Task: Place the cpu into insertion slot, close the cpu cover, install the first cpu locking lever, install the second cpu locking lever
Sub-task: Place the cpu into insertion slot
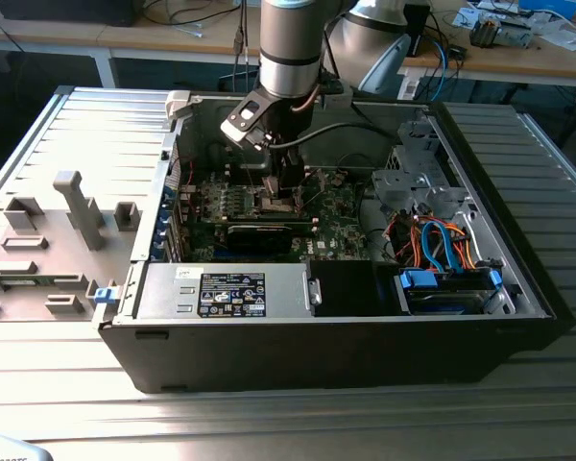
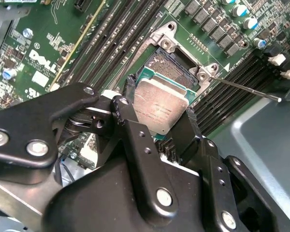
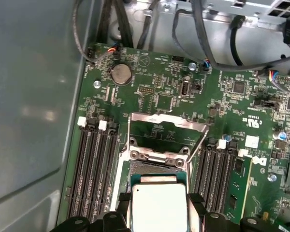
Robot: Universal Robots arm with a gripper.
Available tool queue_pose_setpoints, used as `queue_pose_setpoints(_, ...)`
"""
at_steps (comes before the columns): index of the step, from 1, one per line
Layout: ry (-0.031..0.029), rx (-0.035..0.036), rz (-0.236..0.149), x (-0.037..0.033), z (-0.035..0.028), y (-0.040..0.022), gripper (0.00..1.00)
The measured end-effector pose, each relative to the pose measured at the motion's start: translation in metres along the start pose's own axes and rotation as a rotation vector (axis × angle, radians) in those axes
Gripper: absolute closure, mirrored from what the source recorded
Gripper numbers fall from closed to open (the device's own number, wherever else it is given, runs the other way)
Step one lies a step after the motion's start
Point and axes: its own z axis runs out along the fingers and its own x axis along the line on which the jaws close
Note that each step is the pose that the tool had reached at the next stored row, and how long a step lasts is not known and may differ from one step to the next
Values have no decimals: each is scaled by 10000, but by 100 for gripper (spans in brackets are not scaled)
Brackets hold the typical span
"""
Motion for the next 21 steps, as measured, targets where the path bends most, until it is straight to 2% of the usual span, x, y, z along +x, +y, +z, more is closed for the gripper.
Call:
queue_pose_setpoints(8, 1, 10, 890, 0, 23, 0, 45)
queue_pose_setpoints(21, 1, 10, 910, 1, 52, 0, 45)
